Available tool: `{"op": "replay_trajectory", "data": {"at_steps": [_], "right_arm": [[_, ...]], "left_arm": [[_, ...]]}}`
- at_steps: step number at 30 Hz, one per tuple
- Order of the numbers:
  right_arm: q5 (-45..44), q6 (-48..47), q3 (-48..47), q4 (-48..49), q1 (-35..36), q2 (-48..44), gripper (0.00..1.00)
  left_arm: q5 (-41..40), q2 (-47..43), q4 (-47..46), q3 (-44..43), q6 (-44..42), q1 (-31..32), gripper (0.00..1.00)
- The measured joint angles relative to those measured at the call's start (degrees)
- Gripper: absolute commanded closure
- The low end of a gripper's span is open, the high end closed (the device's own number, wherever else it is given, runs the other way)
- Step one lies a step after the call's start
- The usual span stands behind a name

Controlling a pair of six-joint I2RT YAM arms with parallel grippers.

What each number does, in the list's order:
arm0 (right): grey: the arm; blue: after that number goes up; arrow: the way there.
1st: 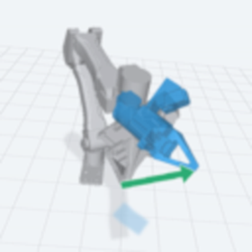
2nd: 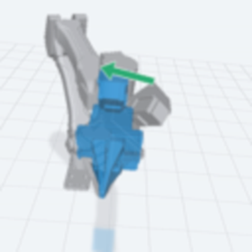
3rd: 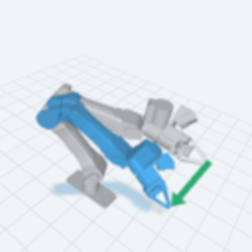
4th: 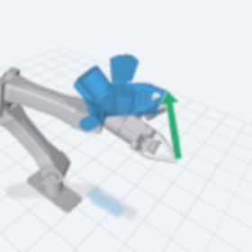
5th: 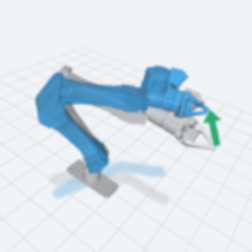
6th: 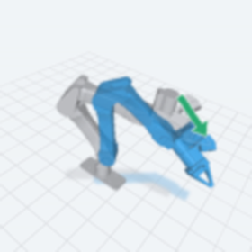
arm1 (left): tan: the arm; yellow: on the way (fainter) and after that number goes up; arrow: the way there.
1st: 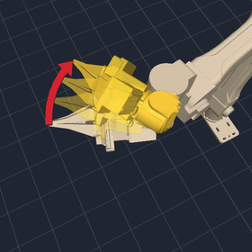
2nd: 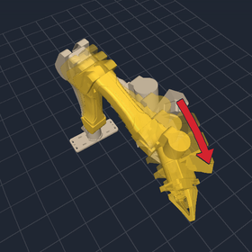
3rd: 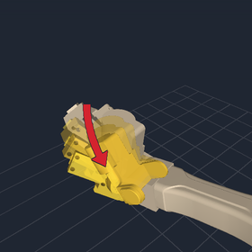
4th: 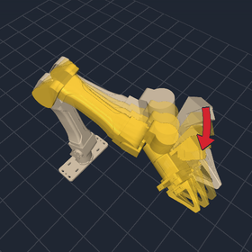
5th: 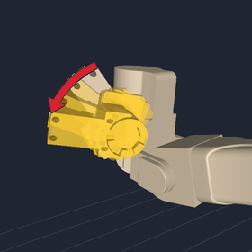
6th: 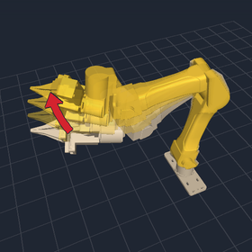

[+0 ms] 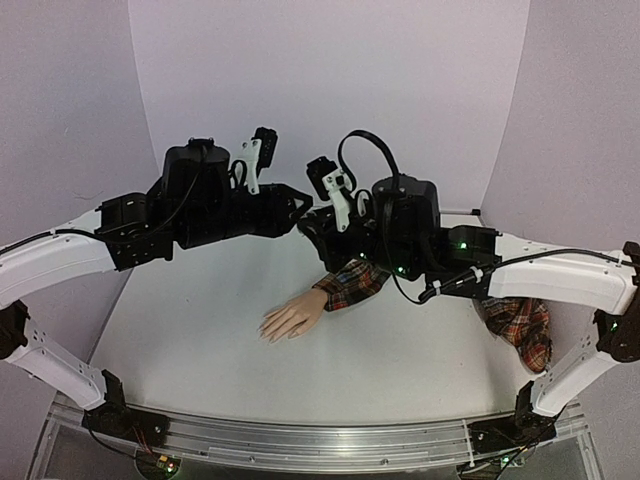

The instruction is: Paint the nails

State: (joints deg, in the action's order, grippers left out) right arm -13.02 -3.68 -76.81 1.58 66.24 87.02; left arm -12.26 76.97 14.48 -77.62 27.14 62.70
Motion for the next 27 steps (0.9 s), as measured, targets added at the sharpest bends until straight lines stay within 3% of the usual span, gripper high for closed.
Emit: {"op": "replay_trajectory", "data": {"at_steps": [7,11,13,19,21,22,25,27], "right_arm": [[0.4,-0.4,-0.8,-0.7,0.1,0.0,1.00],[4.6,-0.8,-0.6,-2.5,-0.5,-0.6,1.00],[13.6,-0.8,0.2,-3.8,-2.1,-2.1,1.00],[50.2,3.1,-0.5,-6.2,-6.0,-6.3,1.00],[58.7,4.7,-1.4,-4.6,-5.6,-6.4,1.00],[61.6,5.2,-1.6,-3.6,-5.3,-6.4,1.00],[64.8,5.4,-0.3,-1.8,-4.8,-7.2,1.00],[62.5,3.4,2.5,-0.1,-4.8,-8.5,1.00]], "left_arm": [[1.7,0.0,0.0,0.2,-0.6,-0.1,0.98],[7.5,-1.2,-0.5,2.2,-3.0,-1.2,1.00],[13.5,-2.8,-0.9,3.9,-5.0,-2.2,1.00],[41.9,-9.2,-6.2,8.0,-12.2,-3.3,1.00],[49.9,-10.0,-9.1,8.0,-13.7,-2.7,1.00],[52.8,-10.2,-10.6,8.0,-14.3,-2.3,0.94],[56.2,-10.3,-12.5,8.0,-15.5,-1.2,0.51],[54.0,-10.2,-11.3,8.0,-14.6,-0.7,0.31]]}}
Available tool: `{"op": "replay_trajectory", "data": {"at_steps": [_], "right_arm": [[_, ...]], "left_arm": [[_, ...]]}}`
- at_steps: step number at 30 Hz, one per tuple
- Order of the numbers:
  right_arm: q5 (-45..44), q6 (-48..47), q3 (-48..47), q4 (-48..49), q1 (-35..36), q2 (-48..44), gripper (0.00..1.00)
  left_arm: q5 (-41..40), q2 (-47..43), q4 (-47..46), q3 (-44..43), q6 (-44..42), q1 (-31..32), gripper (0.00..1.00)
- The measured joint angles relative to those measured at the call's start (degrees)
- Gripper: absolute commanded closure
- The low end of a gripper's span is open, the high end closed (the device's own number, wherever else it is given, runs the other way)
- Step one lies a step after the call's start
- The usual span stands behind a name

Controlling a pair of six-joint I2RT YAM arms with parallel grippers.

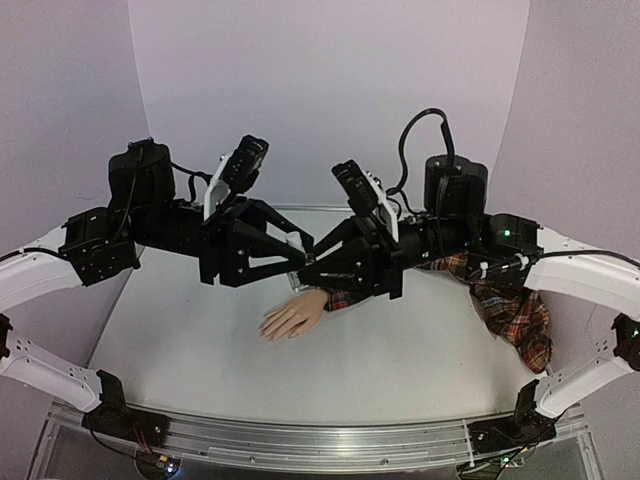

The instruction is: Paint the nails

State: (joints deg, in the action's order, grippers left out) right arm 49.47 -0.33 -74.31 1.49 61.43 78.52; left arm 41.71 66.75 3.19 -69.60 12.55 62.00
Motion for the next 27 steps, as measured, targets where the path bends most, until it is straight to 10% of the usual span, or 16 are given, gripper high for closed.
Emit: {"op": "replay_trajectory", "data": {"at_steps": [4,14,27], "right_arm": [[-11.7,-3.1,5.2,1.6,0.0,-2.3,1.00],[-50.2,-4.0,5.2,3.1,4.1,0.5,1.00],[-66.6,-6.8,-0.3,2.9,8.9,6.9,1.00]], "left_arm": [[-9.0,-0.8,3.2,0.0,2.2,0.6,0.22],[-37.1,-0.1,9.9,-4.3,10.0,0.5,0.34],[-47.0,4.8,11.3,-4.8,13.7,0.5,0.61]]}}
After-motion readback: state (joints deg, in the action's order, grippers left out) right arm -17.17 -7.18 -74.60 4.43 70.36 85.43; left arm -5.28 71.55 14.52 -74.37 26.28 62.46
